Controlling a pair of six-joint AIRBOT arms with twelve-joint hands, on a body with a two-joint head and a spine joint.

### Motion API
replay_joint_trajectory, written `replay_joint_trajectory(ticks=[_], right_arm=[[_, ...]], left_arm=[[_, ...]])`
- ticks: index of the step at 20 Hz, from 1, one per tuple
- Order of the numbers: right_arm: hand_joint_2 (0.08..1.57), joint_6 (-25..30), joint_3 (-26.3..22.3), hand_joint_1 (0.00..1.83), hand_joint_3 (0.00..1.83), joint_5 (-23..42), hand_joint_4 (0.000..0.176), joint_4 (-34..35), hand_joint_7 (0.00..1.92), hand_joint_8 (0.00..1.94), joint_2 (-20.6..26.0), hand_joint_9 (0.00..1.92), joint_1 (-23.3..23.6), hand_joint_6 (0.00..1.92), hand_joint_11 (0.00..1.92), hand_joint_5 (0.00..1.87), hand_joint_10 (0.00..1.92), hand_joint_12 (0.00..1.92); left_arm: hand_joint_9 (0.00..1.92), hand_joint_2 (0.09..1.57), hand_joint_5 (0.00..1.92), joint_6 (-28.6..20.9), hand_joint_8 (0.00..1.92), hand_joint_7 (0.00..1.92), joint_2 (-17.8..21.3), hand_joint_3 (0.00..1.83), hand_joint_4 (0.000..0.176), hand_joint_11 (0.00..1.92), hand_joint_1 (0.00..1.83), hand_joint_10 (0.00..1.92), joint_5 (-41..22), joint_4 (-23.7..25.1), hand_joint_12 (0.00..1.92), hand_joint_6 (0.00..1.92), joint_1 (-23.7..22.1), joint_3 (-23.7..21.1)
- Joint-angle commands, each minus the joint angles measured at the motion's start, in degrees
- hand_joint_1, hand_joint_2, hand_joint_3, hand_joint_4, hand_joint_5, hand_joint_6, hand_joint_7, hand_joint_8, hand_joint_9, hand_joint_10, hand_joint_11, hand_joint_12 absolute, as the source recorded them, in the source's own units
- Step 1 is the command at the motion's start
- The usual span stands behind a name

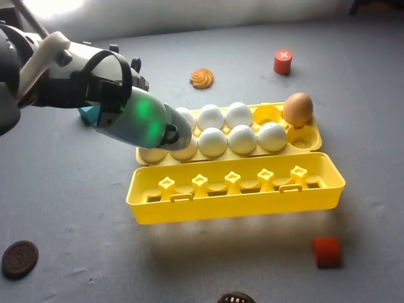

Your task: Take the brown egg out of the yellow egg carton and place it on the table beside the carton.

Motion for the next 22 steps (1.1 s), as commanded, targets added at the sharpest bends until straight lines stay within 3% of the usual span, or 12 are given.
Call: replay_joint_trajectory(ticks=[1, 4, 7, 12, 13, 14, 15, 16, 18, 19, 21, 22], right_arm=[[1.2, 0.77, 0.6, 0.27, 0.0, 2.94, 0.0, -3.95, 0.15, 0.0, -0.76, 0.12, 1.21, 0.0, 0.0, 0.2, 0.0, 0.33], [0.84, 0.93, 3.37, 0.34, 0.0, 2.91, 0.093, -5.36, 0.06, 0.0, -4.94, 0.0, 1.94, 0.02, 0.0, 0.66, 0.0, 0.0], [0.73, 4.5, 9.32, 0.54, 0.0, 2.51, 0.032, -10.44, 0.0, 0.0, -10.24, 0.0, 2.16, 0.01, 0.0, 0.83, 0.0, 0.0], [0.74, 9.41, 19.62, 0.52, 0.0, 1.0, 0.046, -10.74, 0.0, 0.0, -18.21, 0.0, 3.35, 0.0, 0.0, 0.84, 0.0, 0.0], [0.74, 10.4, 21.23, 0.57, 0.0, 0.4, 0.021, -10.73, 0.03, 0.01, -19.26, 0.0, 3.45, 0.01, 0.0, 0.86, 0.0, 0.0], [0.76, 12.33, 23.26, 0.55, 0.01, -0.05, 0.057, -10.72, 0.07, 0.01, -20.51, 0.0, 3.6, 0.01, 0.0, 0.89, 0.0, 0.0], [0.76, 14.54, 25.48, 0.55, 0.01, -0.89, 0.057, -10.72, 0.07, 0.01, -21.83, 0.0, 3.83, 0.01, 0.0, 0.89, 0.0, 0.0], [0.79, 16.12, 27.65, 0.58, 0.02, -1.25, 0.011, -10.72, 0.06, 0.0, -23.25, 0.0, 4.1, 0.0, 0.0, 0.85, 0.0, 0.0], [0.81, 17.11, 31.31, 0.54, 0.03, -2.39, 0.025, -10.72, 0.01, 0.0, -25.81, 0.0, 4.57, 0.0, 0.0, 0.82, 0.0, 0.0], [0.8, 17.72, 33.15, 0.51, 0.01, -2.98, 0.062, -10.72, 0.0, 0.0, -27.11, 0.0, 4.63, 0.02, 0.0, 0.85, 0.0, 0.0], [0.83, 17.97, 36.19, 0.57, 0.02, -4.43, 0.015, -10.72, 0.05, 0.02, -29.37, 0.0, 4.56, 0.02, 0.0, 0.87, 0.0, 0.0], [0.85, 17.97, 37.63, 0.61, 0.01, -5.3, 0.019, -10.72, 0.13, 0.02, -30.54, 0.0, 4.54, 0.01, 0.0, 0.88, 0.0, 0.0]], left_arm=[[0.0, 1.23, 0.01, -0.24, 0.0, 0.0, 0.09, 0.01, 0.0, 0.0, 0.0, 0.0, -1.91, 3.81, 0.0, 0.0, -0.52, 0.04], [0.0, 1.23, 0.02, -0.3, 0.0, 0.01, 0.1, 0.01, 0.0, 0.0, 0.0, 0.0, -1.91, 3.82, 0.0, 0.01, -0.58, 0.07], [0.0, 1.22, 0.02, -0.3, 0.0, 0.0, 0.1, 0.01, 0.0, 0.0, 0.0, 0.0, -1.91, 3.81, 0.0, 0.0, -0.64, 0.04], [0.0, 1.22, 0.02, -0.3, 0.0, 0.0, 0.14, 0.01, 0.0, 0.0, 0.0, 0.0, -1.91, 3.69, 0.0, 0.0, -0.56, 0.0], [0.0, 1.23, 0.0, -0.31, 0.0, 0.0, 0.14, 0.01, 0.0, 0.0, 0.0, 0.0, -1.91, 3.69, 0.0, 0.0, -0.53, 0.01], [0.0, 1.22, 0.0, -0.32, 0.0, 0.0, 0.14, 0.0, 0.0, 0.0, 0.0, 0.0, -1.91, 3.69, 0.0, 0.0, -0.5, 0.02], [0.0, 1.22, 0.0, -0.32, 0.0, 0.0, 0.14, 0.0, 0.0, 0.0, 0.0, 0.0, -1.91, 3.69, 0.0, 0.0, -0.48, 0.02], [0.0, 1.22, 0.02, -0.32, 0.0, 0.01, 0.14, 0.0, 0.0, 0.0, 0.0, 0.0, -1.91, 3.69, 0.0, 0.01, -0.46, 0.02], [0.0, 1.22, 0.03, -0.32, 0.0, 0.0, 0.14, 0.0, 0.0, 0.0, 0.0, 0.0, -1.91, 3.69, 0.0, 0.01, -0.44, 0.0], [0.0, 1.22, 0.02, -0.32, 0.0, 0.0, 0.14, 0.0, 0.0, 0.0, 0.0, 0.0, -1.91, 3.7, 0.0, 0.01, -0.4, 0.01], [0.0, 1.23, 0.0, -0.32, 0.0, 0.0, 0.17, 0.0, 0.0, 0.0, 0.0, 0.0, -1.91, 3.74, 0.0, 0.0, -0.29, 0.06], [0.0, 1.24, 0.01, -0.32, 0.0, 0.0, 0.18, 0.01, 0.0, 0.0, 0.0, 0.0, -1.91, 3.86, 0.0, 0.0, -0.27, 0.08]])
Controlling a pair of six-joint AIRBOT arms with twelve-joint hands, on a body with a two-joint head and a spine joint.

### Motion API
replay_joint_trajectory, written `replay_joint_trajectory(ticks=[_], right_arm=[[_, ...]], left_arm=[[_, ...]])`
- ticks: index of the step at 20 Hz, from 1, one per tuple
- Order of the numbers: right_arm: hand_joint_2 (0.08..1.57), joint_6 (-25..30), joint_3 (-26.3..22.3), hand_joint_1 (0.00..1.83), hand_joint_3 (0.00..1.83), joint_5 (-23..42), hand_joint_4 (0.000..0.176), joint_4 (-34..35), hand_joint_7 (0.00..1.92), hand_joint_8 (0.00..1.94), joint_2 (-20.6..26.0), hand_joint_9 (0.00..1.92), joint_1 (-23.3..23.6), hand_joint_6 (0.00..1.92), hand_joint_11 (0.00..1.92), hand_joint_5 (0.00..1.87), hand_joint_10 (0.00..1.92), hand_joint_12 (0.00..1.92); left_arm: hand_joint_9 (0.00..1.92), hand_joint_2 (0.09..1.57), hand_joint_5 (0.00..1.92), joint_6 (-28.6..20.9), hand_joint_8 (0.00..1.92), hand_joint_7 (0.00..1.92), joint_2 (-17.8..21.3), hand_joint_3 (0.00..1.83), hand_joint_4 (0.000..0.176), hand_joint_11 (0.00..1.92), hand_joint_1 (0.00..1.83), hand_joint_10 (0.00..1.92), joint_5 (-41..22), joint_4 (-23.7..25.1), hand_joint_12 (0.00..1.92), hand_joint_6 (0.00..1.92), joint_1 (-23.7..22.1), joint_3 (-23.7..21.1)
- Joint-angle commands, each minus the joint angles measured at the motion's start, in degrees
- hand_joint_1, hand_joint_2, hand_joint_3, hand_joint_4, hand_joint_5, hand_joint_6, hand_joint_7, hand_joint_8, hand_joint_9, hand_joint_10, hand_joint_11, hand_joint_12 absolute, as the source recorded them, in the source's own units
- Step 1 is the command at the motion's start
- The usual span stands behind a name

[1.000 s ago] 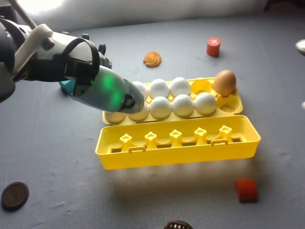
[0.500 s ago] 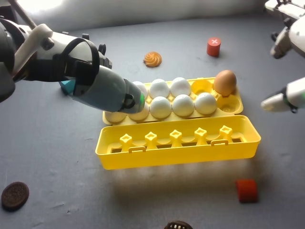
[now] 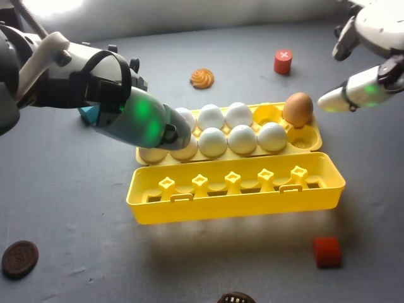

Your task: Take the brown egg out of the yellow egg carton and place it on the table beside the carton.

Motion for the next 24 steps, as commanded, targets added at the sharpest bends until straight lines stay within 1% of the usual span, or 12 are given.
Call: replay_joint_trajectory(ticks=[1, 3, 4, 7, 8, 9, 10, 13, 14, 20, 22, 24], right_arm=[[0.85, 0.41, 1.21, 0.62, 0.01, 2.68, 0.032, -2.83, 0.18, 0.03, -0.63, 0.0, 0.69, 0.02, 0.0, 0.89, 0.0, 0.0], [0.83, 0.42, 3.04, 0.66, 0.0, 1.8, 0.023, -2.83, 0.23, 0.04, -2.32, 0.0, 0.68, 0.02, 0.0, 0.91, 0.0, 0.0], [0.84, 0.41, 4.19, 0.58, 0.0, 1.19, 0.042, -3.12, 0.01, 0.0, -3.51, 0.0, 0.53, 0.0, 0.0, 0.83, 0.0, 0.0], [0.85, 2.13, 5.77, 0.57, 0.0, 0.96, 0.048, -6.42, 0.0, 0.0, -5.48, 0.0, 0.06, 0.0, 0.0, 0.82, 0.0, 0.0], [0.83, 2.2, 6.44, 0.57, 0.0, 0.51, 0.031, -6.43, 0.0, 0.0, -6.2, 0.0, 0.05, 0.0, 0.0, 0.81, 0.0, 0.0], [0.82, 2.21, 6.8, 0.55, 0.0, 0.46, 0.057, -6.43, 0.0, 0.0, -6.64, 0.0, 0.05, 0.0, 0.0, 0.81, 0.0, 0.0], [0.82, 2.25, 7.22, 0.55, 0.0, 0.46, 0.057, -6.43, 0.0, 0.0, -7.17, 0.0, 0.0, 0.0, 0.0, 0.81, 0.0, 0.0], [0.87, 2.26, 8.44, 0.56, 0.02, 0.4, 0.03, -6.91, 0.0, 0.0, -8.7, 0.0, -0.66, 0.01, 0.0, 0.85, 0.0, 0.0], [0.89, 2.26, 8.9, 0.5, 0.02, 0.22, 0.049, -6.91, 0.0, 0.0, -9.16, 0.0, -0.89, 0.0, 0.0, 0.83, 0.0, 0.0], [0.85, 2.24, 12.45, 0.65, 0.0, -1.5, 0.046, -6.92, 0.0, 0.0, -11.94, 0.0, -1.62, 0.02, 0.0, 0.88, 0.0, 0.0], [0.87, 2.24, 13.06, 0.66, 0.0, -1.81, 0.025, -6.92, 0.0, 0.0, -12.39, 0.0, -1.6, 0.03, 0.0, 0.9, 0.0, 0.0], [0.88, 2.25, 13.12, 0.69, 0.01, -1.81, 0.042, -6.92, 0.0, 0.0, -12.59, 0.0, -1.62, 0.04, 0.0, 0.94, 0.0, 0.0]], left_arm=[[0.0, 1.24, 0.01, -0.17, 0.0, 0.0, 0.15, 0.01, 0.0, 0.0, 0.0, 0.0, -1.94, 3.83, 0.0, 0.01, -0.27, 0.08], [0.0, 1.24, 0.01, -0.17, 0.0, 0.0, 0.17, 0.01, 0.0, 0.0, 0.0, 0.0, -1.94, 3.83, 0.0, 0.0, -0.26, 0.06], [0.0, 1.24, 0.04, -0.17, 0.01, 0.01, 0.18, 0.01, 0.0, 0.0, 0.0, 0.0, -1.94, 3.83, 0.0, 0.01, -0.25, 0.07], [0.0, 1.24, 0.04, -0.17, 0.01, 0.02, 0.19, 0.01, 0.0, 0.0, 0.0, 0.0, -1.94, 3.83, 0.0, 0.01, -0.21, 0.07], [0.0, 1.24, 0.04, -0.17, 0.0, 0.01, 0.21, 0.01, 0.0, 0.0, 0.0, 0.0, -1.94, 3.83, 0.0, 0.01, -0.21, 0.07], [0.0, 1.24, 0.02, -0.17, 0.0, 0.0, 0.21, 0.0, 0.0, 0.0, 0.0, 0.0, -1.94, 3.83, 0.0, 0.0, -0.2, 0.07], [0.0, 1.24, 0.02, -0.17, 0.0, 0.0, 0.22, 0.0, 0.0, 0.0, 0.0, 0.0, -1.94, 3.84, 0.0, 0.0, -0.19, 0.07], [0.0, 1.23, 0.03, -0.17, 0.0, 0.0, 0.22, 0.0, 0.0, 0.0, 0.0, 0.0, -1.94, 3.84, 0.0, 0.0, -0.16, 0.06], [0.0, 1.23, 0.01, -0.17, 0.0, 0.0, 0.22, 0.0, 0.0, 0.0, 0.0, 0.0, -1.94, 3.84, 0.0, 0.0, -0.14, 0.04], [0.0, 1.24, 0.04, -0.13, 0.0, 0.01, 0.22, 0.01, 0.0, 0.0, 0.0, 0.0, -1.94, 3.83, 0.0, 0.01, -0.07, 0.0], [0.0, 1.24, 0.05, -0.1, 0.01, 0.02, 0.22, 0.0, 0.0, 0.0, 0.0, 0.0, -1.94, 3.83, 0.0, 0.01, -0.04, 0.0], [0.05, 1.24, 0.09, -0.1, 0.01, 0.06, 0.22, 0.0, 0.0, 0.03, 0.0, 0.01, -1.94, 3.83, 0.02, 0.01, 0.0, 0.0]])
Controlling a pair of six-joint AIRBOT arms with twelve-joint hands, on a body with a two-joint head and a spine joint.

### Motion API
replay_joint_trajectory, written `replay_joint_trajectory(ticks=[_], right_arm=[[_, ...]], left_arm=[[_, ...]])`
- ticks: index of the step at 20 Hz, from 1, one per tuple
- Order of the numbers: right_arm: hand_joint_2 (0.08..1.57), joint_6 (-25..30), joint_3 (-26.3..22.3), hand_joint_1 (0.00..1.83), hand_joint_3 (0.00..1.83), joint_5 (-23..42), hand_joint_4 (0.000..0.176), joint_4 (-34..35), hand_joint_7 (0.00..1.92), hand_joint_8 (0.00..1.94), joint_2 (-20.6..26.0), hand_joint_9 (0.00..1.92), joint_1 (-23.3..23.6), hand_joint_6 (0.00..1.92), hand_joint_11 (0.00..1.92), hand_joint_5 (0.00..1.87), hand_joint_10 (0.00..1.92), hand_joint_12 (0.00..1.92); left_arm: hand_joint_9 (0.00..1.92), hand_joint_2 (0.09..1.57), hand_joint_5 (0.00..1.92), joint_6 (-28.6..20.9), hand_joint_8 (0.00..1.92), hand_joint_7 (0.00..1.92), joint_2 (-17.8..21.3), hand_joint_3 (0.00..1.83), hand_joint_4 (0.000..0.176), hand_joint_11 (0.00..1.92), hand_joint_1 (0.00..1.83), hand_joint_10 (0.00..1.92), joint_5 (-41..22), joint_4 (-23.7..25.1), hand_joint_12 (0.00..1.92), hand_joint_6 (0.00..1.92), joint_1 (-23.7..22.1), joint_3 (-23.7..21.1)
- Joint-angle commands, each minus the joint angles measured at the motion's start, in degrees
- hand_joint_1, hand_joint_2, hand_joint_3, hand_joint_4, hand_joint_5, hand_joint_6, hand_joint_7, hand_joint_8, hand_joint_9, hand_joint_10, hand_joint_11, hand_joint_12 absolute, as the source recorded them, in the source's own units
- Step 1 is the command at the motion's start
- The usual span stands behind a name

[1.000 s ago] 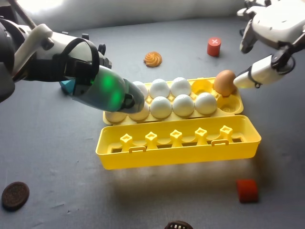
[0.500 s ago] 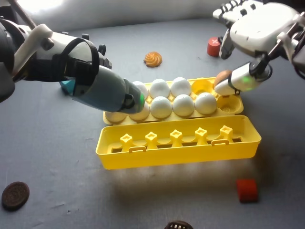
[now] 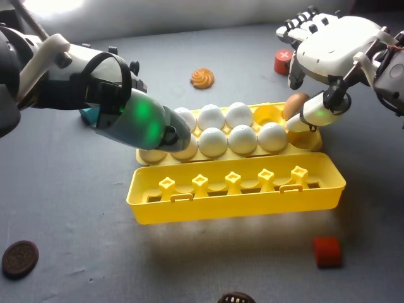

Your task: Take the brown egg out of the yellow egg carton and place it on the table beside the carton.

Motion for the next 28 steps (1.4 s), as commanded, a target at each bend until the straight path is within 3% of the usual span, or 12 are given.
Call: replay_joint_trajectory(ticks=[1, 2, 4, 5, 6, 7, 8, 9, 10, 16, 21, 28], right_arm=[[0.88, 0.24, 0.31, 0.7, 0.01, 4.48, 0.045, -2.18, 0.0, 0.0, 0.22, 0.0, 0.26, 0.04, 0.0, 0.94, 0.0, 0.0], [0.89, 0.24, 0.3, 0.69, 0.01, 4.48, 0.046, -2.18, 0.0, 0.0, 0.19, 0.0, 0.23, 0.04, 0.0, 0.94, 0.0, 0.0], [0.89, 0.24, 0.29, 0.7, 0.01, 4.49, 0.103, -2.18, 0.0, 0.0, 0.15, 0.0, 0.23, 0.04, 0.0, 0.95, 0.0, 0.0], [0.9, 0.24, 0.3, 0.76, 0.01, 4.6, 0.071, -2.19, 0.0, 0.0, 0.15, 0.0, 0.3, 0.04, 0.0, 0.96, 0.0, 0.0], [0.9, 0.24, 0.3, 0.76, 0.01, 4.62, 0.085, -2.19, 0.0, 0.0, 0.15, 0.0, 0.39, 0.04, 0.0, 0.99, 0.0, 0.0], [0.92, 0.24, 0.3, 0.8, 0.01, 4.62, 0.081, -2.19, 0.0, 0.0, 0.16, 0.0, 0.48, 0.06, 0.0, 1.03, 0.0, 0.0], [0.92, 0.24, 0.29, 0.83, 0.01, 4.62, 0.105, -2.19, 0.0, 0.0, 0.16, 0.0, 0.53, 0.07, 0.0, 1.08, 0.0, 0.0], [1.01, 0.24, 0.29, 1.01, 0.01, 4.62, 0.162, -2.2, 0.0, 0.01, 0.15, 0.0, 0.6, 0.6, 0.0, 1.12, 0.0, 0.0], [1.04, 0.24, 0.27, 1.04, 0.01, 4.62, 0.173, -2.2, 0.04, 0.01, 0.15, 0.0, 0.65, 0.76, 0.0, 1.1, 0.0, 0.0], [1.04, 0.16, -0.03, 1.06, 0.0, 4.62, 0.176, -2.2, 0.19, 0.01, 0.12, 0.0, 1.04, 0.76, 0.0, 1.13, 0.0, 0.0], [1.04, -0.65, -0.66, 1.06, 0.0, 4.76, 0.176, -2.19, 0.21, 0.0, 0.18, 0.0, 2.69, 0.74, 0.0, 1.13, 0.0, 0.0], [1.07, -2.59, -1.02, 1.04, 0.0, 6.52, 0.176, -2.18, 0.17, 0.01, 2.55, 0.0, 4.3, 0.87, 0.0, 1.06, 0.0, 0.0]], left_arm=[[0.04, 1.24, 0.09, -0.1, 0.0, 0.05, 0.2, 0.0, 0.0, 0.02, 0.0, 0.0, -1.89, 3.85, 0.02, 0.0, -0.29, 0.0], [0.03, 1.24, 0.07, -0.1, 0.0, 0.04, 0.2, 0.0, 0.0, 0.01, 0.0, 0.0, -1.89, 3.85, 0.01, 0.0, -0.28, 0.0], [0.0, 1.23, 0.05, -0.1, 0.0, 0.02, 0.22, 0.0, 0.0, 0.0, 0.0, 0.0, -1.89, 3.85, 0.0, 0.0, -0.26, 0.0], [0.0, 1.23, 0.06, -0.1, 0.0, 0.02, 0.22, 0.0, 0.0, 0.0, 0.0, 0.0, -1.89, 3.84, 0.0, 0.0, -0.24, 0.0], [0.0, 1.23, 0.06, -0.1, 0.0, 0.03, 0.22, 0.0, 0.0, 0.0, 0.0, 0.0, -1.89, 3.84, 0.0, 0.0, -0.24, 0.0], [0.02, 1.23, 0.07, -0.1, 0.01, 0.04, 0.23, 0.0, 0.0, 0.01, 0.0, 0.01, -1.89, 3.84, 0.0, 0.0, -0.24, 0.0], [0.02, 1.24, 0.07, -0.1, 0.01, 0.04, 0.23, 0.0, 0.0, 0.01, 0.0, 0.01, -1.89, 3.84, 0.01, 0.01, -0.24, 0.0], [0.02, 1.24, 0.07, -0.1, 0.01, 0.04, 0.23, 0.0, 0.0, 0.01, 0.0, 0.01, -1.89, 3.84, 0.01, 0.01, -0.24, 0.0], [0.02, 1.23, 0.08, -0.1, 0.01, 0.05, 0.23, 0.0, 0.0, 0.01, 0.0, 0.01, -1.89, 3.84, 0.0, 0.01, -0.24, 0.0], [0.02, 1.24, 0.07, -0.35, 0.01, 0.04, 0.27, 0.0, 0.0, 0.01, 0.0, 0.01, -1.89, 2.24, 0.01, 0.01, -0.17, -0.08], [0.0, 1.23, 0.06, -0.95, 0.0, 0.03, 0.22, 0.0, 0.0, 0.0, 0.0, 0.0, -1.68, 2.36, 0.0, 0.01, -0.11, 0.08], [0.02, 1.24, 0.05, -4.19, 0.0, 0.03, 0.16, 0.0, 0.0, 0.0, 0.0, 0.0, -4.25, 2.18, 0.0, 0.0, 0.97, -0.47]])
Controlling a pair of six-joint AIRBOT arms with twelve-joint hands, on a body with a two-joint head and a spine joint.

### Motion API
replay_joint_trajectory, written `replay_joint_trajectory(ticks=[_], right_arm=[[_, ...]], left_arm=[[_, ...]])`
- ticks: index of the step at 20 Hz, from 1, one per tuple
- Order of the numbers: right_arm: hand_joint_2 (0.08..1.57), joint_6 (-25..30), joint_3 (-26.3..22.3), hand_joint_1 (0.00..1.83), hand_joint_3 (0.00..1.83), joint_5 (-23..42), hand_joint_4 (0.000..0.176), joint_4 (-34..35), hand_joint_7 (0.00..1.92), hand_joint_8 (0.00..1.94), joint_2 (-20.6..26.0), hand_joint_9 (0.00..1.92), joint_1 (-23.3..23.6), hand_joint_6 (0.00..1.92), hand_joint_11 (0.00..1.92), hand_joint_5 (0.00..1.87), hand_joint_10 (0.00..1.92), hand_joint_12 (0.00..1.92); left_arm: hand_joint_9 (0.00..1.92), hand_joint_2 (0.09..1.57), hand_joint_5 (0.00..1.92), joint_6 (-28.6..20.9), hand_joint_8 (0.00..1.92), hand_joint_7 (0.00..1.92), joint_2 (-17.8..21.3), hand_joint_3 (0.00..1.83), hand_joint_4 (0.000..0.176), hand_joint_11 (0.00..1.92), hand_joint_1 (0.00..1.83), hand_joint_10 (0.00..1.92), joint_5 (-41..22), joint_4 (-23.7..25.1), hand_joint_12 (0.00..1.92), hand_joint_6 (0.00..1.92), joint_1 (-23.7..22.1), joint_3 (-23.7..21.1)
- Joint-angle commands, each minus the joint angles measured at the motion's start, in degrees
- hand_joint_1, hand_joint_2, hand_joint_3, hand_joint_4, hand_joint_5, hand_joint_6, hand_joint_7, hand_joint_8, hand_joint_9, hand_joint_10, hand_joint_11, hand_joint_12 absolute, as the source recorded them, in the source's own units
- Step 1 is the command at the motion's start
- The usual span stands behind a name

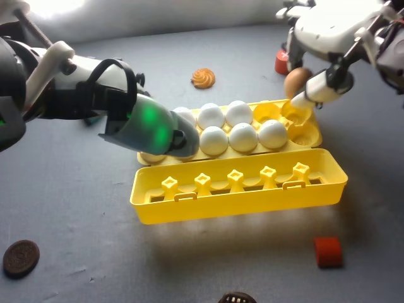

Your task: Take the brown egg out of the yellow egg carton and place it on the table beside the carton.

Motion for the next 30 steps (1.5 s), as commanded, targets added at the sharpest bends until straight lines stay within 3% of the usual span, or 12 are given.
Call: replay_joint_trajectory(ticks=[1, 6, 14, 20, 30], right_arm=[[1.06, -0.33, 0.17, 1.05, 0.0, 5.74, 0.176, -2.07, 0.18, 0.0, 1.23, 0.0, 0.63, 0.84, 0.0, 1.08, 0.0, 0.0], [1.07, -1.61, 0.3, 1.04, 0.0, 5.69, 0.176, -2.1, 0.16, 0.0, 3.94, 0.0, -1.74, 0.88, 0.0, 1.05, 0.0, 0.0], [1.08, -0.96, 3.51, 1.03, 0.0, 5.33, 0.176, -2.1, 0.17, 0.0, 3.92, 0.0, -5.0, 0.92, 0.0, 1.03, 0.0, 0.0], [1.06, -2.16, 4.74, 1.05, 0.0, 4.79, 0.176, -2.11, 0.2, 0.01, 1.86, 0.0, -6.02, 0.81, 0.0, 1.09, 0.0, 0.0], [1.07, -2.04, 4.8, 1.04, 0.0, 5.04, 0.176, -5.58, 0.2, 0.0, -0.69, 0.0, -6.78, 0.86, 0.0, 1.06, 0.0, 0.0]], left_arm=[[0.04, 1.23, 0.08, -0.13, 0.01, 0.06, 0.1, 0.0, 0.0, 0.02, 0.0, 0.01, -3.14, 3.67, 0.01, 0.01, -0.26, -0.27], [0.01, 1.23, 0.07, -2.58, 0.0, 0.03, 0.08, 0.0, 0.0, 0.0, 0.0, 0.0, -6.56, 5.28, 0.0, 0.0, 0.52, -0.83], [0.0, 1.23, 0.05, -4.64, 0.0, 0.02, 0.09, 0.0, 0.0, 0.0, 0.0, 0.0, -7.35, 5.71, 0.0, 0.0, 0.96, -1.43], [0.02, 1.23, 0.08, -4.23, 0.01, 0.05, 0.08, 0.0, 0.0, 0.02, 0.0, 0.01, -8.31, 6.13, 0.01, 0.01, 0.97, -1.06], [0.0, 1.24, 0.05, -1.67, 0.0, 0.01, 0.17, 0.0, 0.0, 0.0, 0.0, 0.0, -9.13, 7.19, 0.0, 0.0, 0.66, -0.06]])
